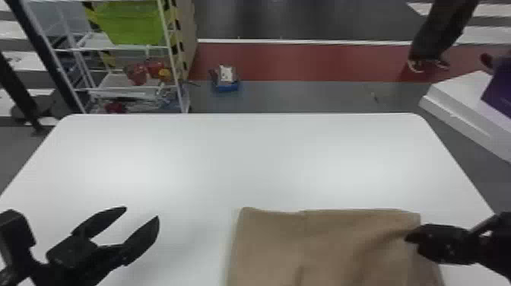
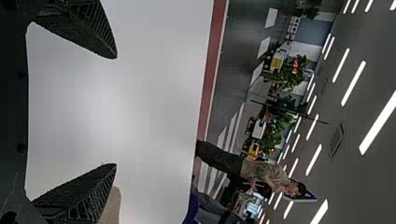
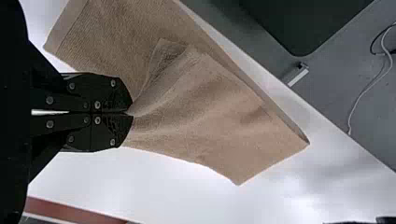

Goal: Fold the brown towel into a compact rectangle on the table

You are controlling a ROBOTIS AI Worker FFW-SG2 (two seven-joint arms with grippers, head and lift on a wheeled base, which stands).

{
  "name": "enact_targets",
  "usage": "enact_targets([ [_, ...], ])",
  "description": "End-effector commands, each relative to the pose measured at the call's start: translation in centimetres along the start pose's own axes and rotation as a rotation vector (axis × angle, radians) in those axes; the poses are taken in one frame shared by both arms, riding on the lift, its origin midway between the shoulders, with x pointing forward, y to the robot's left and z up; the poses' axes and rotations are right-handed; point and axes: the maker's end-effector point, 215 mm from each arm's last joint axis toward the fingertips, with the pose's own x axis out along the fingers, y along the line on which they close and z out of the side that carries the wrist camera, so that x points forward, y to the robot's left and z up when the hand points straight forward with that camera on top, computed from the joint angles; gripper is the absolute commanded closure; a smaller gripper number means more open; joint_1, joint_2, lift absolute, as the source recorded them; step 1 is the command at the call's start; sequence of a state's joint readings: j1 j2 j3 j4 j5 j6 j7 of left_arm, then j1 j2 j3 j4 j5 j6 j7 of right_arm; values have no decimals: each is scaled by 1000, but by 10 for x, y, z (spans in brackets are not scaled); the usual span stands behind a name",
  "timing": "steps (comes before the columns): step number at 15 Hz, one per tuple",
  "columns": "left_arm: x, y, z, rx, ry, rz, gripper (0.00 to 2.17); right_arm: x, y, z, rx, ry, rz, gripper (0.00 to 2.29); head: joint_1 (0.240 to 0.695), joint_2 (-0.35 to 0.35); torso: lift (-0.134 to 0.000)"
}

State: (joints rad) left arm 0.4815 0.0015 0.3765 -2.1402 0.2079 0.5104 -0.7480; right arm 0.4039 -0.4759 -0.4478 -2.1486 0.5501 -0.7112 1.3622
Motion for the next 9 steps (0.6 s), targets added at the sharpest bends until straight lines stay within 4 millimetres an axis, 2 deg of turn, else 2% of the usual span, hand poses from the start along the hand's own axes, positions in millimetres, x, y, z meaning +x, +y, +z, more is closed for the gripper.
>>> enact_targets([
  [1, 3, -2, -3, 0, 6, -1, 53, -13, 16, -2, 21, 10, 13, 1416, 695, -21, -134],
  [3, 8, 0, -6, -11, 8, -4, 53, 9, 62, 0, 21, -18, 105, 1413, 695, -38, -134],
  [5, 10, -2, -8, -6, 14, -7, 53, 26, 82, -3, 25, -28, 158, 1409, 695, -64, -134],
  [7, 12, -3, -7, -4, 12, -8, 53, 24, 60, -9, 12, -24, 111, 1409, 695, -75, -134],
  [9, 14, -3, -7, 5, 20, -4, 53, -4, 28, -13, -7, 5, 23, 1409, 695, -78, -134],
])
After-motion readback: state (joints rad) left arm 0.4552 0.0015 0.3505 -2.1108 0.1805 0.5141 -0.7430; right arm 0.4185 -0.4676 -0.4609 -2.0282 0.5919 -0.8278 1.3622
